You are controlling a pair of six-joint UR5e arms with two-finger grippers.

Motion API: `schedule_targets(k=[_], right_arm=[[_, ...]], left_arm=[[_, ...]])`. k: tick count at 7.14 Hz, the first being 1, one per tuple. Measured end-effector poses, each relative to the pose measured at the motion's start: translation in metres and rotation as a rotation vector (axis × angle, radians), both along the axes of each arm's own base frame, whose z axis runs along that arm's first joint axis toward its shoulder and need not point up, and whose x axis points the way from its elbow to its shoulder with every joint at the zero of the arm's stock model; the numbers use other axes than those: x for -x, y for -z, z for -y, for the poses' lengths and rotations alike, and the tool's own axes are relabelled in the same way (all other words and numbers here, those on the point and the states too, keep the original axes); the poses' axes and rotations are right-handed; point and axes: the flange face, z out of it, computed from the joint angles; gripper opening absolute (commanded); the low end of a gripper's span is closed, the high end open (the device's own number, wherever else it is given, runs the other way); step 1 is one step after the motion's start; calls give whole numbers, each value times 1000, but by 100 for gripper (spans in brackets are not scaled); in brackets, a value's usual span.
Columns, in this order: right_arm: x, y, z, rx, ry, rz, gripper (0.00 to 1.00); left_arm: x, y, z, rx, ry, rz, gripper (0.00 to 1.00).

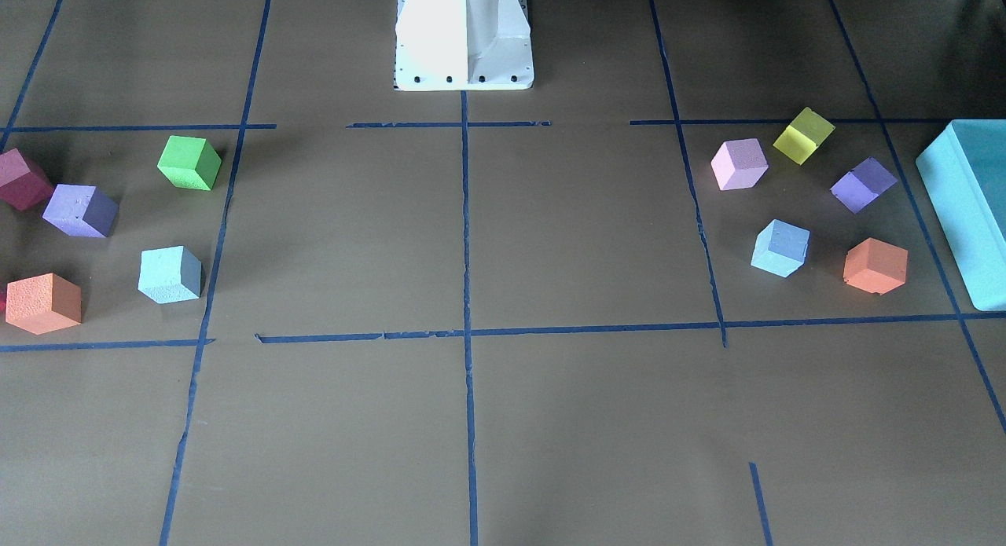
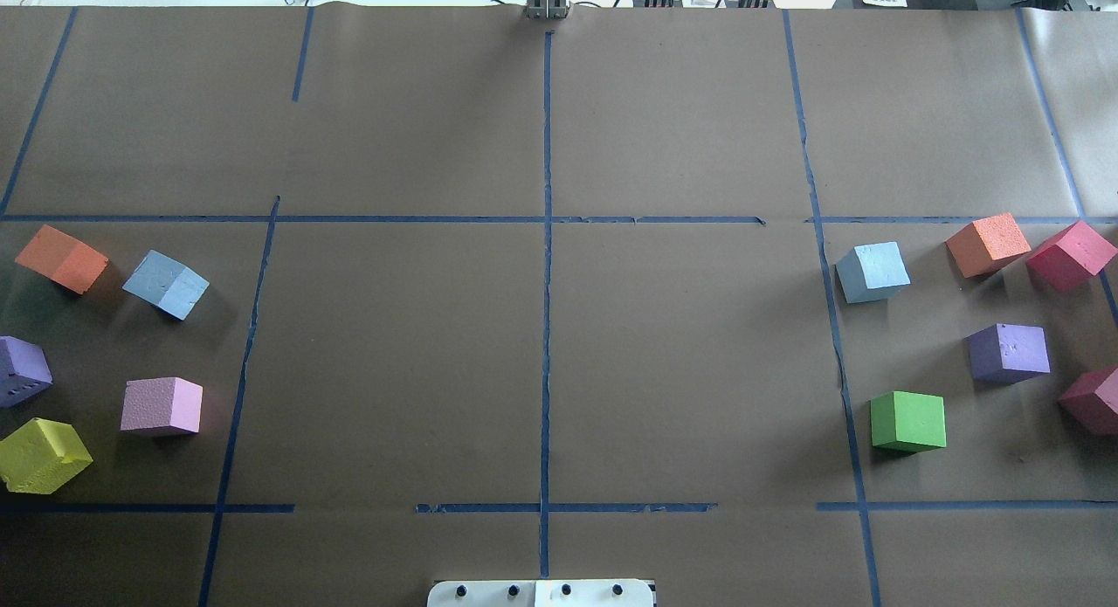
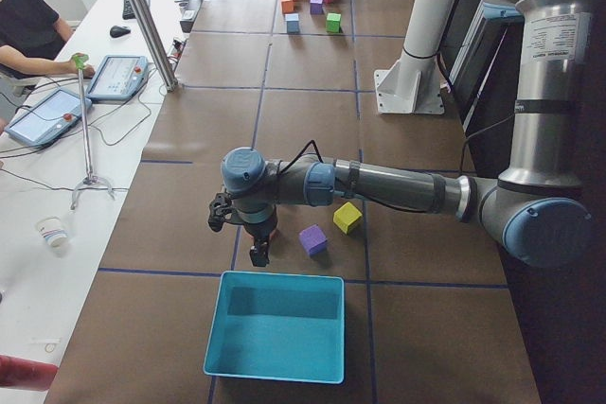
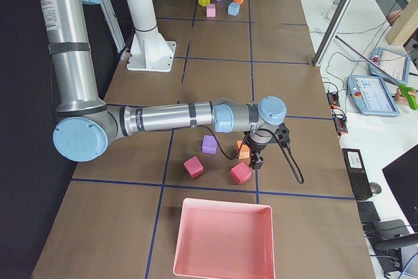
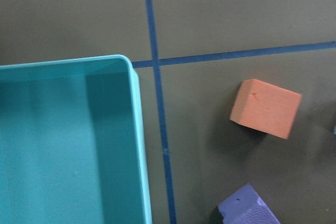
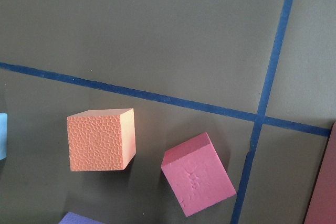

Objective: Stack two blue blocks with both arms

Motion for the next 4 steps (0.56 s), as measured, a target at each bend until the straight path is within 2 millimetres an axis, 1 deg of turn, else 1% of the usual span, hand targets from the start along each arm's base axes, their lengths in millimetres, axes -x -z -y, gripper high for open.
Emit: schedule_targets(k=[1, 2, 4], right_arm=[[-1, 0, -1, 0, -2, -1, 100], [-2, 0, -1, -2, -3, -1, 100], [-2, 2, -2, -4, -3, -1, 100]], left_arm=[[0, 4, 2, -3, 2, -21, 100], [0, 12, 4, -20, 4, -29, 100], [2, 19, 3, -39, 5, -33, 100]])
